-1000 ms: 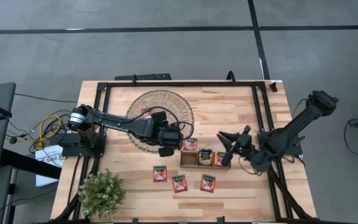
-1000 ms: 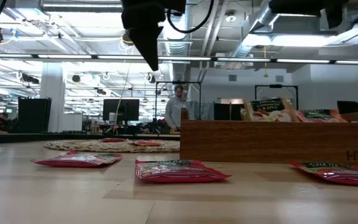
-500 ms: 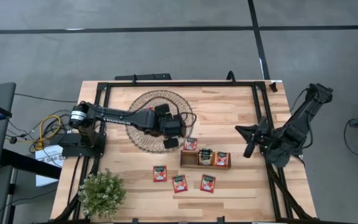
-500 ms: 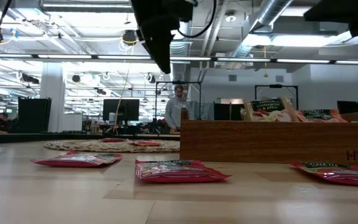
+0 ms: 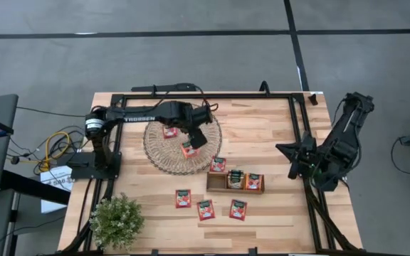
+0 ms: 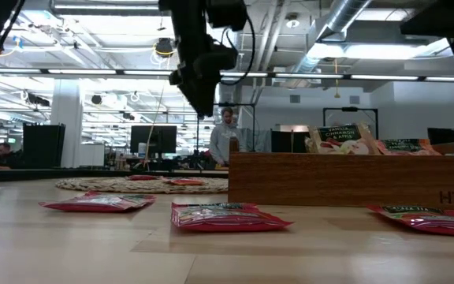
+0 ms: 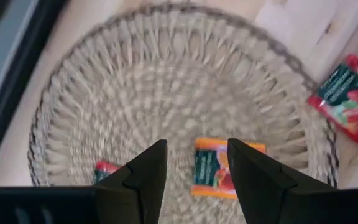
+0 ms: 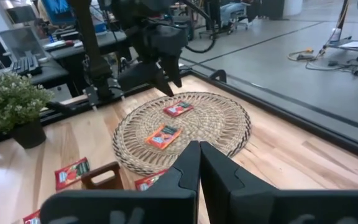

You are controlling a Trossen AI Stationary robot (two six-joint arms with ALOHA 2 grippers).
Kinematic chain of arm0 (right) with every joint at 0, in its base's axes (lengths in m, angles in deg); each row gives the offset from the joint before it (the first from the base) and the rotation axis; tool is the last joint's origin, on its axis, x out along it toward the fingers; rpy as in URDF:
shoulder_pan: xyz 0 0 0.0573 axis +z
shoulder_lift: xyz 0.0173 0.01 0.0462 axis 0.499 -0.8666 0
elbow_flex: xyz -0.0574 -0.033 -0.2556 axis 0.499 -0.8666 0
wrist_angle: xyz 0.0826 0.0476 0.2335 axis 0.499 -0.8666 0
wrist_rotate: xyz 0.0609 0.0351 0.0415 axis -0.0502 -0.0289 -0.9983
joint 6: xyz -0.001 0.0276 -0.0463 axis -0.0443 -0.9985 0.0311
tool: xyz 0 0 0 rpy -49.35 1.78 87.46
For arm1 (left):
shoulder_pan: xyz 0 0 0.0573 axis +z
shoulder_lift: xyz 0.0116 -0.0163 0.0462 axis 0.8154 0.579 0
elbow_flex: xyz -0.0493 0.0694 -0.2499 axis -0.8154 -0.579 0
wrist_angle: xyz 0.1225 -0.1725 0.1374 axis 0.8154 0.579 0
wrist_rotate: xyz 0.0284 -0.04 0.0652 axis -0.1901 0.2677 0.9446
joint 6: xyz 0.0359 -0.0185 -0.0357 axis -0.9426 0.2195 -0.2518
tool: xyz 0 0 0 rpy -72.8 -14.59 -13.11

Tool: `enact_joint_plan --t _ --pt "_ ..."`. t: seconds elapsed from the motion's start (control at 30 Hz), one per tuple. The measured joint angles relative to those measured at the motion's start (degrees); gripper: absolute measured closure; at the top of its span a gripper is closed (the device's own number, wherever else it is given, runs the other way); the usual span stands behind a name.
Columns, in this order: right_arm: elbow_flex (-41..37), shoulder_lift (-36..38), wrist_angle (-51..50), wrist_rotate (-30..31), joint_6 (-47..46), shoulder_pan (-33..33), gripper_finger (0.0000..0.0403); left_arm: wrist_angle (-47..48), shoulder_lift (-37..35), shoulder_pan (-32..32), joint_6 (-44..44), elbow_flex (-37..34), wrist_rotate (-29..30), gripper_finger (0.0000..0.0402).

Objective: Pick & Place Tea
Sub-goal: Put the orange tea bag into the right section of the wooden organizer

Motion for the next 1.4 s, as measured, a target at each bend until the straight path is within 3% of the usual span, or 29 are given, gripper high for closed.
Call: enact_joint_plan --t 0.17,0.43,1.0,1.4 --pt "0.0 0.3 -1.75 -0.03 -0.1 -0.07 0.0402 0.81 3.69 2.87 0.86 0.0 -5.55 0.0239" --pt "-0.01 1.28 -2.13 -0.11 -0.04 -0.07 0.0402 8.59 9.29 5.11 1.03 -0.07 -8.87 0.0239" --pt "-0.02 1.79 -2.72 -0.03 -0.08 -0.09 0.0403 8.62 11.72 1.28 -0.25 0.0 -10.66 0.0239" --pt "-0.02 1.79 -2.5 -0.07 -0.97 -0.07 0.0403 8.68 14.6 1.33 -0.73 0.02 -7.95 0.0239"
